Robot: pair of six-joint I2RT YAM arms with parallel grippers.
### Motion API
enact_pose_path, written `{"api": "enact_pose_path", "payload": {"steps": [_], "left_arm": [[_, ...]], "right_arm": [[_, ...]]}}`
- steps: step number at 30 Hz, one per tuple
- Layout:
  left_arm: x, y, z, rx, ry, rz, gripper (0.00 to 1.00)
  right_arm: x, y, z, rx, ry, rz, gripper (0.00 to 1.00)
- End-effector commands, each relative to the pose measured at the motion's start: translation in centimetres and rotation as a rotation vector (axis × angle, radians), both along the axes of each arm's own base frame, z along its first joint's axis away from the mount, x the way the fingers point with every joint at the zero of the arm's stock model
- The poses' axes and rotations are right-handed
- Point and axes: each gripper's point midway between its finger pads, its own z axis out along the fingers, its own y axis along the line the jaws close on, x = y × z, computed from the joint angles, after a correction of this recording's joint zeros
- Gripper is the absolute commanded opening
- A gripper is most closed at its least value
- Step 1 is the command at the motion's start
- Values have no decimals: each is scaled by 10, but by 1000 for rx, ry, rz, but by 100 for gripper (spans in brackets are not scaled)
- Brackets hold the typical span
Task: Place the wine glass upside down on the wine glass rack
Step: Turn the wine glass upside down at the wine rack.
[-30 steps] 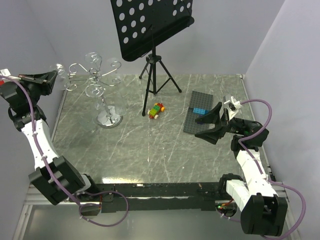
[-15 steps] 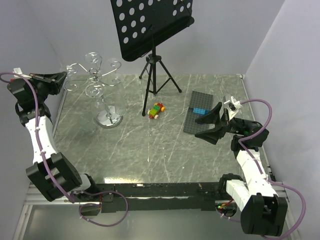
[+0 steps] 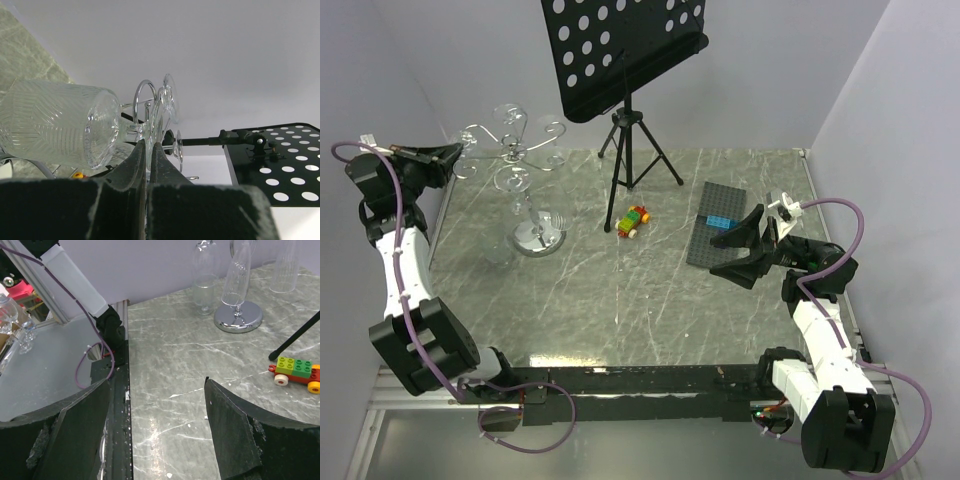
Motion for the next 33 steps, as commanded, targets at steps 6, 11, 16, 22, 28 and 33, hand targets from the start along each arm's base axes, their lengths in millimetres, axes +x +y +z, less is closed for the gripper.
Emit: {"api": "enact_pose_path", "payload": {"steps": [6, 11, 16, 22, 28, 33], "left_arm": [[-8, -20, 44, 29, -134, -56, 1], [-11, -18, 46, 76, -114, -36, 1], [-12, -9, 49, 180, -64, 18, 1], [-10, -6, 56, 227, -48, 9, 1], [-6, -9, 46, 218, -5, -45, 1], [-2, -17, 37, 191, 13, -89, 1]], "right_arm": [[-12, -2, -7, -70, -78, 49, 82], [-13, -2, -7, -69, -79, 49, 82], [-13, -2, -6, -69, -83, 49, 82], [-14, -2, -7, -69, -79, 49, 82], [-13, -1, -6, -65, -80, 46, 82], [-13, -1, -6, -64, -75, 45, 82]]}}
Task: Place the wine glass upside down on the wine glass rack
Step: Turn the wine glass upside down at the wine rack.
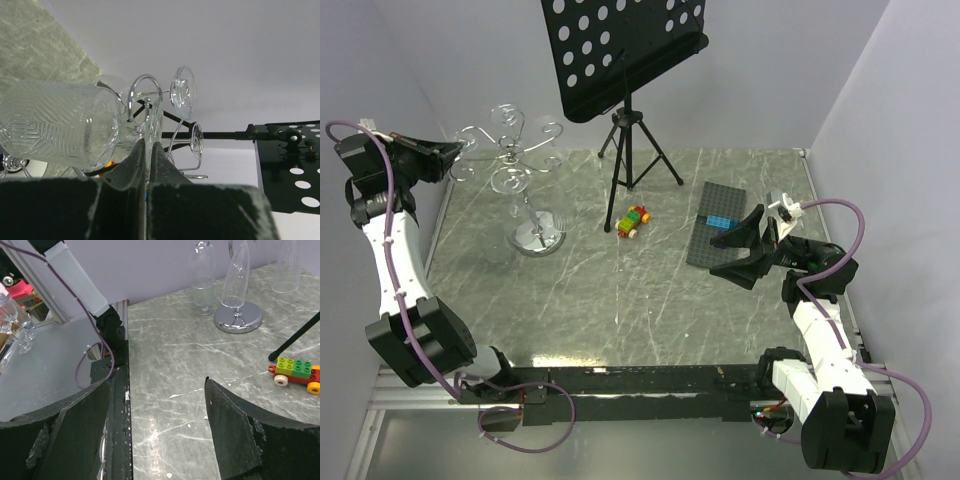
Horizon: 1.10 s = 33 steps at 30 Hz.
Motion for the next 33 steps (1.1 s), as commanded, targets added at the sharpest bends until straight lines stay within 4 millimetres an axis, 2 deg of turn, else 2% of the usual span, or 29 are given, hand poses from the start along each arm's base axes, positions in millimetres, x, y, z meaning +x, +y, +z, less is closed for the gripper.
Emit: {"api": "enact_pose_path", "payload": {"steps": [1, 12, 17, 22, 33], "left_arm": [[0, -18, 32, 39, -105, -87, 1], [10, -32, 36, 13, -97, -119, 1], [6, -25, 35, 44, -82, -93, 1], [8, -9, 36, 159, -47, -63, 1], [13, -13, 19, 210, 16, -143, 1]], "right_arm": [[-11, -2, -7, -62, -70, 44, 82], [-12, -2, -7, -62, -69, 44, 82], [-12, -1, -6, -61, -69, 43, 82], [-11, -1, -6, -59, -64, 42, 82], [-8, -2, -7, -53, -43, 40, 83]]}}
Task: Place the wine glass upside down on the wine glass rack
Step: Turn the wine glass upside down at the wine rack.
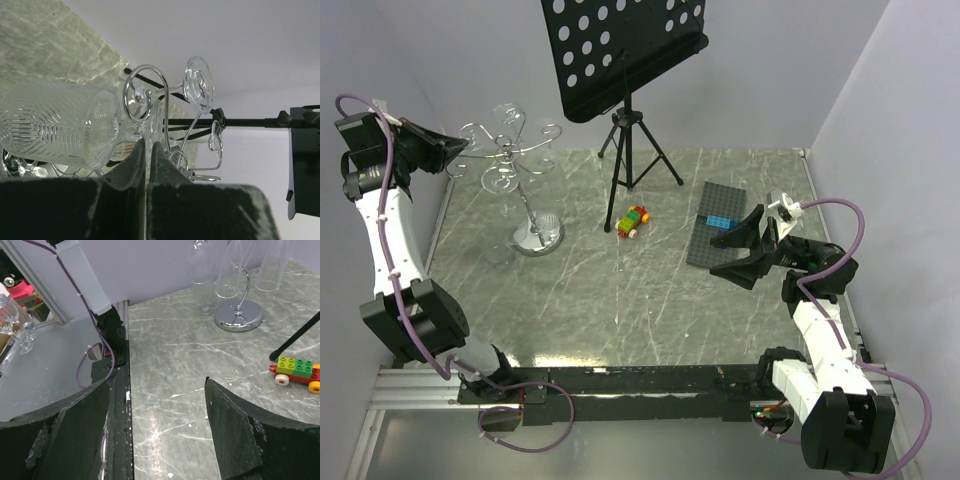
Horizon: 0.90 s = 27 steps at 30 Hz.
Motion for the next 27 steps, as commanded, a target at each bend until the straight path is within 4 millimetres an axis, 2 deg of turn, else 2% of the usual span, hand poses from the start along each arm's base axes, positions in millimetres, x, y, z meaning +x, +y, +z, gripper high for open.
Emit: {"api": "enact_pose_path", "payload": {"steps": [1, 6, 11, 17, 27], "left_arm": [[-1, -7, 23, 83, -69, -55, 1], [3, -11, 26, 93, -73, -67, 1], [15, -16, 29, 103, -64, -77, 1], [23, -11, 39, 97, -84, -49, 1], [19, -4, 55, 22, -165, 33, 1]], "right_arm": [[-8, -2, -7, -53, -51, 40, 83], [-8, -2, -6, -53, -50, 40, 83], [-8, -2, -6, -53, -48, 40, 83], [-8, -2, -7, -52, -45, 39, 82], [-8, -2, -6, -51, -47, 39, 83]]}}
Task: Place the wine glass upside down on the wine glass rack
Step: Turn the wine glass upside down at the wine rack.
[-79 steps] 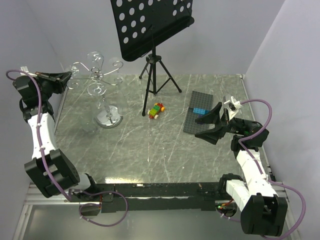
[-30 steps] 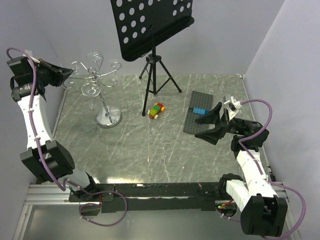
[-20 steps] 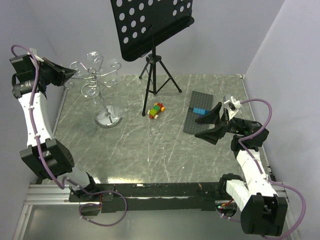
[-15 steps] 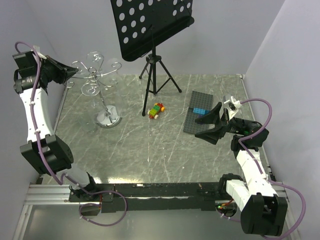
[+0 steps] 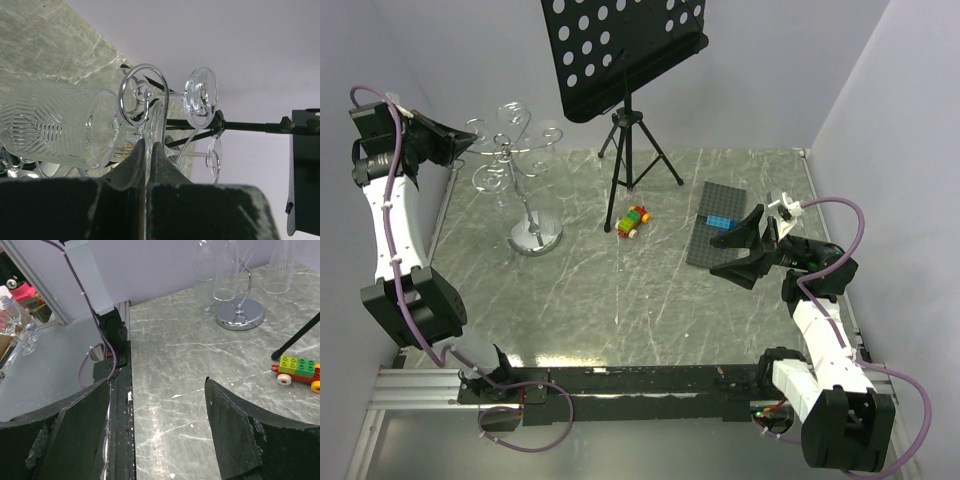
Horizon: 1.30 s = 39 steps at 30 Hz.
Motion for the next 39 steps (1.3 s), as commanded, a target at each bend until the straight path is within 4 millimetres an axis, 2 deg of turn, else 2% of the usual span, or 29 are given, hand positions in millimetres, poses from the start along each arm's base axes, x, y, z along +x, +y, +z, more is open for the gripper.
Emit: {"api": "enact_pose_path", "payload": {"steps": [1, 9, 15, 19, 31, 39], "left_arm": [[-4, 7, 58, 8, -213, 68, 1], [-9, 5, 58, -112, -274, 76, 1], [-5, 3, 62, -171, -293, 64, 1], [-1, 2, 56, -223, -285, 61, 1], [8, 15, 64, -242, -338, 131, 1], [7, 36, 67, -262, -365, 224, 1]], "right_arm": [[-8, -2, -7, -56, -60, 38, 83], [-7, -2, -8, -54, -56, 37, 83], [-6, -2, -8, -54, -54, 35, 83], [-6, -2, -8, -53, -51, 36, 83], [-5, -2, -9, -53, -50, 34, 83], [-4, -2, -10, -52, -45, 34, 82]]}}
